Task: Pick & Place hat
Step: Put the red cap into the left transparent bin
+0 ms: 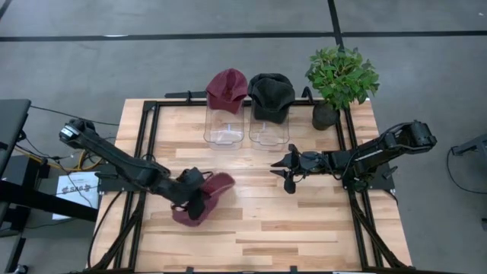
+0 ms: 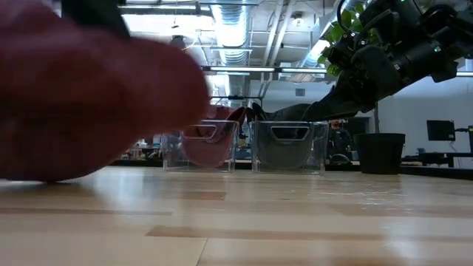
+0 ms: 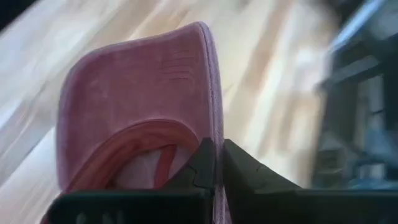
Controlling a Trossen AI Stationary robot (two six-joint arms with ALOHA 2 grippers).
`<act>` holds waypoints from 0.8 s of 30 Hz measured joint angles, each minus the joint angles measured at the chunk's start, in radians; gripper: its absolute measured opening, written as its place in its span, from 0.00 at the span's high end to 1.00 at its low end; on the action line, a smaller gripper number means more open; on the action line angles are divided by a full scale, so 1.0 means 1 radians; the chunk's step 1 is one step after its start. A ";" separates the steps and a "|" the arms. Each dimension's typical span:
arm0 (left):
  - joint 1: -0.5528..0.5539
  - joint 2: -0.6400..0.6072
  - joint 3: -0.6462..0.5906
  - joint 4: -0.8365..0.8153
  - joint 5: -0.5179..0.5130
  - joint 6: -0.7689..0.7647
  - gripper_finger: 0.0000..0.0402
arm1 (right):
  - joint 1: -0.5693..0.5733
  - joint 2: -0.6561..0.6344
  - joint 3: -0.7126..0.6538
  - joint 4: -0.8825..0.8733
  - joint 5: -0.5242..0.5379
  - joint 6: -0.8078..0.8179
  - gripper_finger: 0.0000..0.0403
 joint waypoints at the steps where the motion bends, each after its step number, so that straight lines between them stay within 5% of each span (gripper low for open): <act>1: -0.011 -0.018 0.000 0.033 -0.023 0.024 0.97 | 0.000 0.000 0.000 0.000 0.000 0.000 0.77; 9: -0.078 -0.127 0.002 0.301 -0.212 0.339 0.96 | 0.000 0.000 0.000 0.000 0.000 0.000 0.77; 24: -0.083 -0.060 -0.047 0.427 -0.219 0.868 0.97 | 0.000 0.000 0.000 0.003 0.000 0.000 0.77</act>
